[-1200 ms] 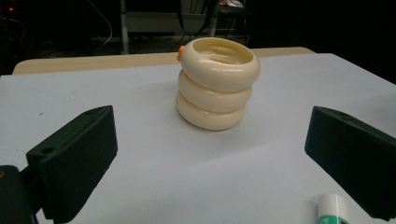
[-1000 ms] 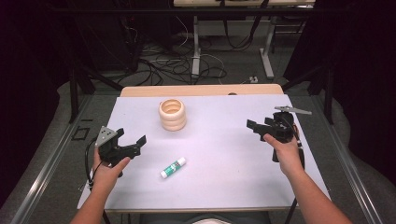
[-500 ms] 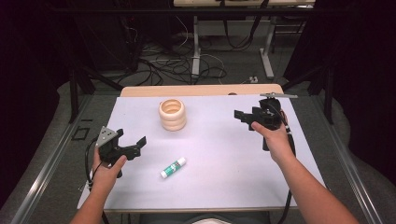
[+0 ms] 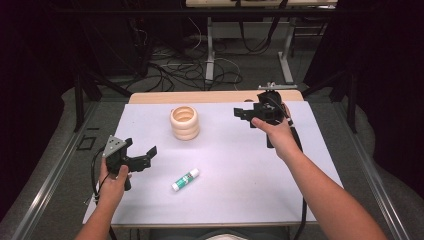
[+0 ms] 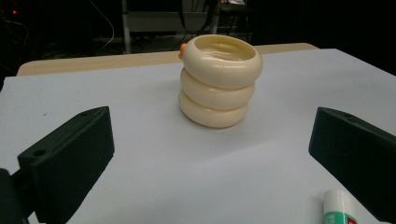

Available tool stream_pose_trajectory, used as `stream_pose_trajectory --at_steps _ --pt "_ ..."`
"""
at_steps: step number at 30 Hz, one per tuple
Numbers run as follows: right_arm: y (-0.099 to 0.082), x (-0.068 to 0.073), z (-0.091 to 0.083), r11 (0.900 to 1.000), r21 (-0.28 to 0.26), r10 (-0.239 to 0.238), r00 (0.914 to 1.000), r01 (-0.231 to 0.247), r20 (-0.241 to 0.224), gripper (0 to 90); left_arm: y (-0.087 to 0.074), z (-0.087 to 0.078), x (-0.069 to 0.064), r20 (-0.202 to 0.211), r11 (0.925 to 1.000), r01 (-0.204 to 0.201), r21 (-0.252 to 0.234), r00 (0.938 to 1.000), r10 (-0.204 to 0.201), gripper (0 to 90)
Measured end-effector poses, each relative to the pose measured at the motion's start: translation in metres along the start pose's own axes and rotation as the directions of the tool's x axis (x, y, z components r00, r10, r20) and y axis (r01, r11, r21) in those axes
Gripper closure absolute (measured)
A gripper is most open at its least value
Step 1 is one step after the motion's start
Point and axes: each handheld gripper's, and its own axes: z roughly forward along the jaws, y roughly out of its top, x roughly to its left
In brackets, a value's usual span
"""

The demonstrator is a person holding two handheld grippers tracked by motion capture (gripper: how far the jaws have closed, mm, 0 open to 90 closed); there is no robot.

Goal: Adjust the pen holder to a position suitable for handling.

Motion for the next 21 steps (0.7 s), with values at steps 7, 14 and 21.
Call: stream_pose_trajectory --at_steps 7,14,21 --pt "0.008 0.008 0.016 0.9992 0.040 0.007 0.9998 -0.007 -0.017 17.8 0.000 0.000 0.001 0.004 1.0000 0.004 0.005 1.0000 -0.004 0.2" --pt "0.019 0.014 0.029 0.9977 0.064 0.025 0.9994 -0.023 -0.023 18.0 0.000 0.000 0.000 0.007 1.0000 0.004 0.007 1.0000 -0.004 0.2" --pt "0.028 0.017 0.040 0.9910 0.118 0.068 0.9971 -0.064 -0.034 17.8 0.000 0.001 0.000 0.011 1.0000 0.006 0.007 0.9999 -0.006 0.2"
